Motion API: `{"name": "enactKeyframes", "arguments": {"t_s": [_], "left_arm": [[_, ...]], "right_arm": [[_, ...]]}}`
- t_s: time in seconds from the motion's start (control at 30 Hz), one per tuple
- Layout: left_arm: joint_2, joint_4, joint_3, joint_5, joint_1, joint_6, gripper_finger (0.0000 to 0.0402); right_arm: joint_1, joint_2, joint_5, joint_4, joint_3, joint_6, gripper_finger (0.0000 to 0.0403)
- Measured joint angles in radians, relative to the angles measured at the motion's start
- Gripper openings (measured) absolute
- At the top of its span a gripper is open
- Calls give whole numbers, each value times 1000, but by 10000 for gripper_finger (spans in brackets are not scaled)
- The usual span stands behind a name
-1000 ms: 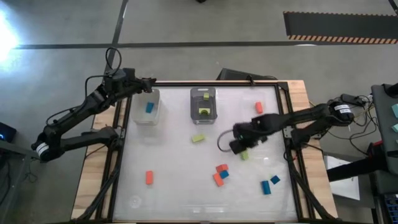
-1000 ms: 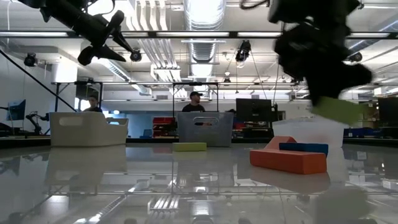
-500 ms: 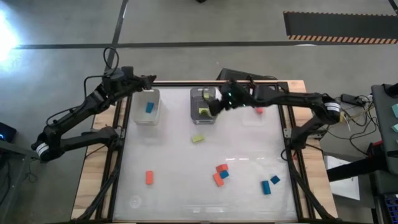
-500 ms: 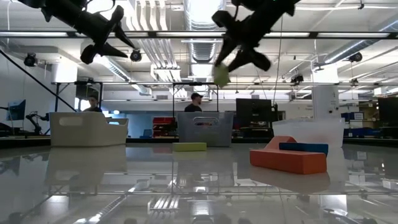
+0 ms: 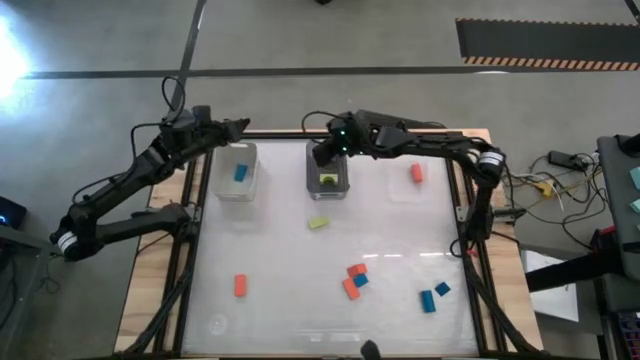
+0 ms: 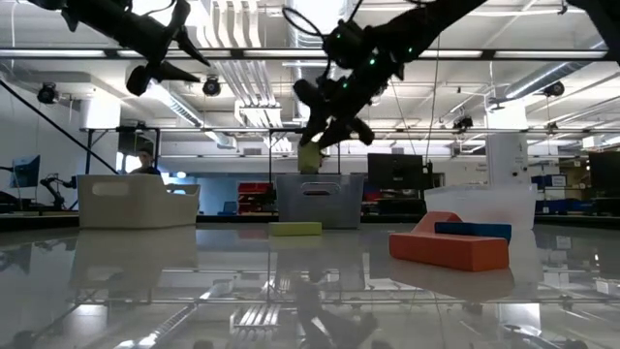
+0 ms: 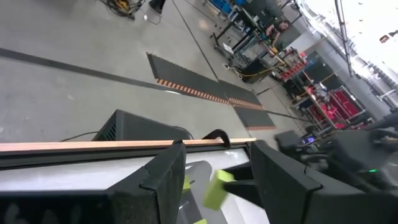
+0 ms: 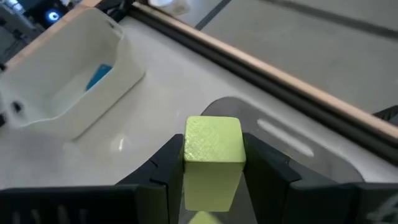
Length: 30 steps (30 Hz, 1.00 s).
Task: Sort & place blocks by color
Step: Put the green block into the black transparent bin, then put the orange block into the transparent bin
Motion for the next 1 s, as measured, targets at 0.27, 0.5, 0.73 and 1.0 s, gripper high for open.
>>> {"name": "enactKeyframes", "arguments": {"t_s": [0.27,0.5,0.73,1.0], "left_arm": [[-10,0,0,1,-1,0,164],[-7,-1,0,1,0,1,164],[-5,-1,0,1,0,6,164],[-5,-1,0,0,0,10,164]], "right_arm": [[6,92,124,131,1,-52,120],[13,113,160,126,0,-41,120],[13,119,163,125,-2,-34,149],[13,119,163,125,-2,-33,202]]}}
